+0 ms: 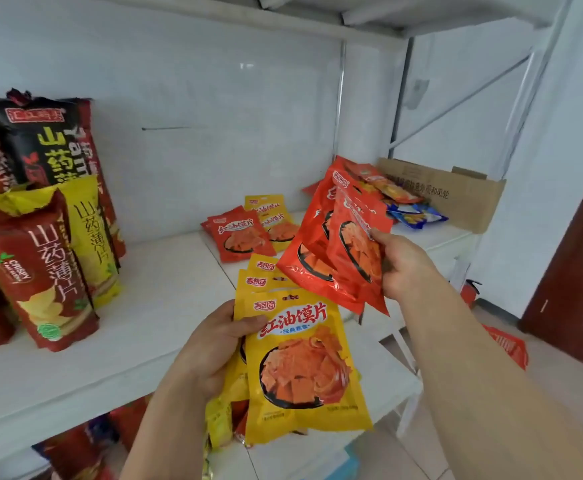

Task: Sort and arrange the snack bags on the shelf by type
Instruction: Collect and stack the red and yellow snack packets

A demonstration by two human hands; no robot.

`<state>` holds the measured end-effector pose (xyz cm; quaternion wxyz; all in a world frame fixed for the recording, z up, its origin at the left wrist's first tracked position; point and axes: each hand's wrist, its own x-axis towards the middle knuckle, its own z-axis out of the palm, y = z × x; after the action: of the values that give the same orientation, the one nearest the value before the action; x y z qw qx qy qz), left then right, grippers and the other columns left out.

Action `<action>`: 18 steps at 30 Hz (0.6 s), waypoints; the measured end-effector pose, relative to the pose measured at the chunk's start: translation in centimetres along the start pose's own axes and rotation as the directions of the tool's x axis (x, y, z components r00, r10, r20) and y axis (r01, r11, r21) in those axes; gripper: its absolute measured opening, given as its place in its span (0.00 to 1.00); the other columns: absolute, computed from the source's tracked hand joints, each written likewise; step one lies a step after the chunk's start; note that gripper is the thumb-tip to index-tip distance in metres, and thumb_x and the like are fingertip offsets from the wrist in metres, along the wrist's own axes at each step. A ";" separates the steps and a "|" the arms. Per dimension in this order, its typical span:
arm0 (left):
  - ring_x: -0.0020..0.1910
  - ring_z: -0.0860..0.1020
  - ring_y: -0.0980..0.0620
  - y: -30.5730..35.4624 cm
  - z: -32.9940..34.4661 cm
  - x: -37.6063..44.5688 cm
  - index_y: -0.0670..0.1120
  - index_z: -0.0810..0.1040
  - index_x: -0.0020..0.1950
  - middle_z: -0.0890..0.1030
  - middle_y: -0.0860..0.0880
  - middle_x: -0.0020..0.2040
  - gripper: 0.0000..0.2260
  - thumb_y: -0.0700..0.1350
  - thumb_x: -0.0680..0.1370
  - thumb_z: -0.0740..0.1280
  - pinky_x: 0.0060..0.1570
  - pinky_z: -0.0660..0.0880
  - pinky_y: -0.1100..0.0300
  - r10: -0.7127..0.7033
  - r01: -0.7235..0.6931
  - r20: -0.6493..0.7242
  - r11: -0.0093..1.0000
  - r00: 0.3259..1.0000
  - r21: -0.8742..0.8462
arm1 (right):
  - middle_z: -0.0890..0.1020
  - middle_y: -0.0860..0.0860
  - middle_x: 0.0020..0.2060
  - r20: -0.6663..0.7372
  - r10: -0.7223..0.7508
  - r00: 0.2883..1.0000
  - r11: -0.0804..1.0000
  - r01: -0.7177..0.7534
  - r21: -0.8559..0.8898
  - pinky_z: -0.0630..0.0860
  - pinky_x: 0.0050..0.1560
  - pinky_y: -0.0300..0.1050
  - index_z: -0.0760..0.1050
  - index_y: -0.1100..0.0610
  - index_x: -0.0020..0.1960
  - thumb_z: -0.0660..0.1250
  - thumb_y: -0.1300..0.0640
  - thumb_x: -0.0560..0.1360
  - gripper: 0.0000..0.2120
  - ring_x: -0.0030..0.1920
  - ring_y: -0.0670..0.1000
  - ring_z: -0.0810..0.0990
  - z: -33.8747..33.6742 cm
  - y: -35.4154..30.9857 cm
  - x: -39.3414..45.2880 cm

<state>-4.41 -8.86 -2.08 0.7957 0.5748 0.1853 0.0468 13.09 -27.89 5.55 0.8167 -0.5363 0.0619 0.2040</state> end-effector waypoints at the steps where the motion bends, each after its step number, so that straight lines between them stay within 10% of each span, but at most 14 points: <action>1: 0.53 0.84 0.34 0.1 0.5 0.7 0.44 0.77 0.66 0.85 0.38 0.56 0.17 0.39 0.77 0.71 0.57 0.78 0.34 0.002 -0.002 -0.016 1.000 1.000 -0.001 | 0.86 0.59 0.52 0.005 0.007 1.000 1.000 -0.007 -0.002 0.81 0.53 0.59 0.77 0.60 0.62 0.64 0.53 0.81 0.14 0.52 0.59 0.85 -0.2 -0.5 1.0; 18: 0.54 0.84 0.33 5.8 -0.4 13.9 0.44 0.77 0.67 0.85 0.37 0.57 0.17 0.38 0.78 0.69 0.54 0.80 0.36 0.094 -0.100 -0.125 0.994 0.988 -0.044 | 0.85 0.59 0.52 0.126 0.060 0.990 0.997 -0.053 -0.055 0.81 0.47 0.57 0.78 0.59 0.60 0.65 0.54 0.81 0.12 0.50 0.60 0.85 5.5 -4.4 17.2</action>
<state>9.19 -2.56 -0.12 0.7938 0.5590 0.2044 0.1253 29.82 -19.85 6.14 0.7988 -0.5409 0.0195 0.2625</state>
